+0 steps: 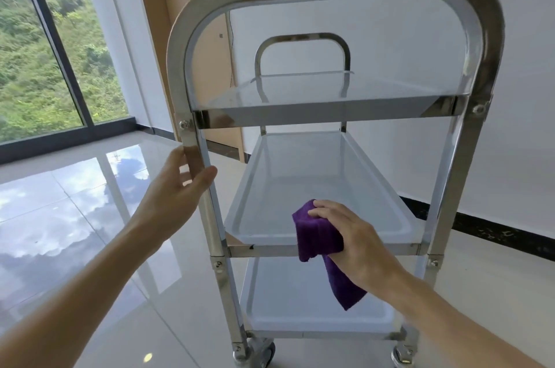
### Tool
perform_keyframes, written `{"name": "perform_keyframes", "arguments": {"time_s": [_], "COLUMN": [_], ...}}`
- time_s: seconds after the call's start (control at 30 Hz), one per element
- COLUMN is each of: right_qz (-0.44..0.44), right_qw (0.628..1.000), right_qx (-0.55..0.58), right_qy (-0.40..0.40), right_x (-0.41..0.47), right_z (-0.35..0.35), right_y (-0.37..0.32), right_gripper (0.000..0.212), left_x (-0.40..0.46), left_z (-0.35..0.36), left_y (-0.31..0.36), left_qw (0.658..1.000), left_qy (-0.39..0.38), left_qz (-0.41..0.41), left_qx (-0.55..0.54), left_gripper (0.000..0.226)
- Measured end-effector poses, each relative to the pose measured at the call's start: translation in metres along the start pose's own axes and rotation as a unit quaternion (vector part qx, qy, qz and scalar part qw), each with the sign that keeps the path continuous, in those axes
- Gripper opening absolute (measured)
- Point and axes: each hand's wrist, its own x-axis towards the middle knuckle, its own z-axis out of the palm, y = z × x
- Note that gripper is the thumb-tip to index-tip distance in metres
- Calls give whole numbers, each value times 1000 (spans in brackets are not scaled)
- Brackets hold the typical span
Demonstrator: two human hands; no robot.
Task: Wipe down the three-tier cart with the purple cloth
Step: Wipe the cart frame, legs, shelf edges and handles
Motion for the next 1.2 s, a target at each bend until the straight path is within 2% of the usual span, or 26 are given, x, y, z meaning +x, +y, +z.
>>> {"name": "perform_keyframes", "arguments": {"time_s": [0.2,0.37,0.43,0.47,0.57,0.63,0.73,0.93,1.1,1.2], "right_qz": [-136,-246,-229,-205,-140,-98,-82,-171,-213,-229], "right_qw": [988,940,929,931,917,905,902,895,861,841], "right_qx": [-17,-117,-184,-221,-364,-412,-419,-398,-424,-433], "right_qy": [75,205,226,207,80,48,72,109,183,227], "right_x": [23,67,89,99,121,128,140,164,147,126], "right_z": [-41,-85,-93,-93,-77,-57,-32,-3,-43,-84], "right_y": [-69,-119,-126,-127,-119,-111,-123,-151,-102,-55], "right_gripper": [70,62,65,69,81,84,83,72,53,53], "left_x": [25,52,53,51,48,47,45,46,46,46], "left_z": [-8,-11,-11,-11,-11,-11,-10,-16,-20,-20], "left_y": [41,61,61,61,62,65,68,66,66,66], "left_qw": [994,990,992,992,989,988,988,984,979,979], "left_qy": [75,105,108,107,119,126,125,136,137,134], "left_qz": [75,73,68,68,84,91,87,92,107,106], "left_qx": [-40,-53,-24,-19,13,26,20,76,106,108], "left_gripper": [22,24,21,20,19,20,23,22,21,19]}}
